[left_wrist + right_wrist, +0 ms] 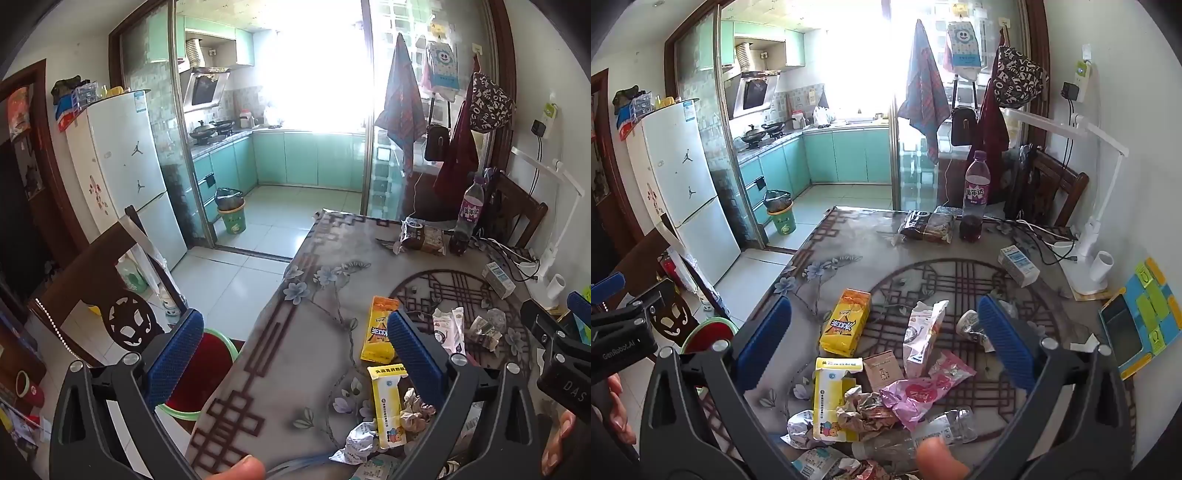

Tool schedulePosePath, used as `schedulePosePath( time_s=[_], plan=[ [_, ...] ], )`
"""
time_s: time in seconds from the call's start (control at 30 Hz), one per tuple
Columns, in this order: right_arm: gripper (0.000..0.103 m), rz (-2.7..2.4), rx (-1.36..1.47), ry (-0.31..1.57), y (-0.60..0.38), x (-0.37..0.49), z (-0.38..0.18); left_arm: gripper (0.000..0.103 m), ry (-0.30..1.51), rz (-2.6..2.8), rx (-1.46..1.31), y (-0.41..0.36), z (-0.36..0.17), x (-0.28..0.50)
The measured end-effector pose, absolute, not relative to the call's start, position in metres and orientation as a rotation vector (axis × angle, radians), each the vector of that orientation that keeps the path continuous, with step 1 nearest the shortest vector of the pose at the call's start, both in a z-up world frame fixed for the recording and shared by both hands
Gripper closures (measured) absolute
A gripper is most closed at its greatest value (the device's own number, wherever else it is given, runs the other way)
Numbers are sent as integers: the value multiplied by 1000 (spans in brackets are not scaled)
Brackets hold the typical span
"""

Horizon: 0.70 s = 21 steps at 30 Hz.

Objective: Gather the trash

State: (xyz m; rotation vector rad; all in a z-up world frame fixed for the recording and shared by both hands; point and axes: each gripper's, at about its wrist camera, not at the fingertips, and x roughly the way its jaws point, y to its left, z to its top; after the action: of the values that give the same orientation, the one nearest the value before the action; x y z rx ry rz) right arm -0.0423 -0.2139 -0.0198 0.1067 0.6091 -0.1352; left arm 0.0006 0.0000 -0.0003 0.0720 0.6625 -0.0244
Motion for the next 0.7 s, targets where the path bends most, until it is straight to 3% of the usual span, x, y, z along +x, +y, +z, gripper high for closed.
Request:
schedulePosePath(
  time_s=[0.7],
  plan=[
    [3,-131,88,592,-209,-41,-13,7,679,-8,55,3,-4,6]
  ],
)
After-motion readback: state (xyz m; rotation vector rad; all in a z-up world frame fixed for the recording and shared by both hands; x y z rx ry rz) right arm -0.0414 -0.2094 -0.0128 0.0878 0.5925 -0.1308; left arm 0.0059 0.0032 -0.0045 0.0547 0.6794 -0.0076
